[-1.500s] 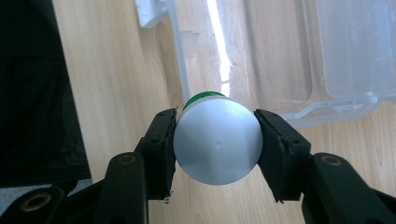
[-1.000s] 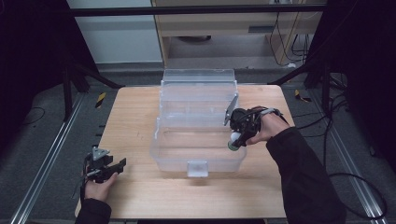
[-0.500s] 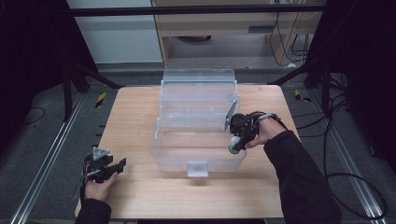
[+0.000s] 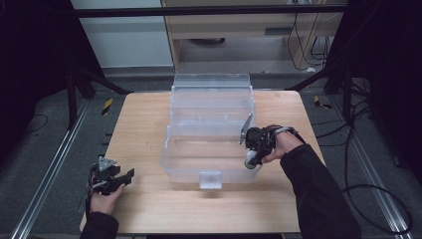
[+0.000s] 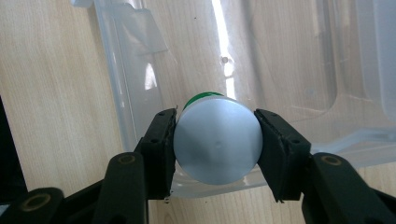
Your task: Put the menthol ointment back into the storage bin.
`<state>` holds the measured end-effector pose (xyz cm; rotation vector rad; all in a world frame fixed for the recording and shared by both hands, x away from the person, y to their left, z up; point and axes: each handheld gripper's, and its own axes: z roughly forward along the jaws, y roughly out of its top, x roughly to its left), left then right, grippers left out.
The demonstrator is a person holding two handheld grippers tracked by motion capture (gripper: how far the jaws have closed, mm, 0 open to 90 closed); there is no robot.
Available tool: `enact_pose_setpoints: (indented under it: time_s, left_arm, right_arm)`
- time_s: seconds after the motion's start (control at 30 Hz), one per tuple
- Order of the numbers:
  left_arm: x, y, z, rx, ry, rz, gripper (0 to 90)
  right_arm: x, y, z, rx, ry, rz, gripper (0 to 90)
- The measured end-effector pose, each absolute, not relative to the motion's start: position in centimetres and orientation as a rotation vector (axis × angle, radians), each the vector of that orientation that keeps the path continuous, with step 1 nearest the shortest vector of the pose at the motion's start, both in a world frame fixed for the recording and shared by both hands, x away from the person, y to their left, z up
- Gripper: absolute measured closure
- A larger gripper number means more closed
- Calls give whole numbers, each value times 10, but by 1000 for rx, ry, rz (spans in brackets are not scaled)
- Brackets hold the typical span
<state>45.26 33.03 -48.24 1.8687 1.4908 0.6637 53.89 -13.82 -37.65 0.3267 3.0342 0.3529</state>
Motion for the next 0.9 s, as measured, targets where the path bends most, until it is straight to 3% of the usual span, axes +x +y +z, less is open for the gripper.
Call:
enact_pose_setpoints:
  time_s: [0.9]
  left_arm:
    - [453, 330, -483, 1873, 1490, 662, 419]
  right_arm:
    - [538, -137, -397, 306, 3065, 296, 503]
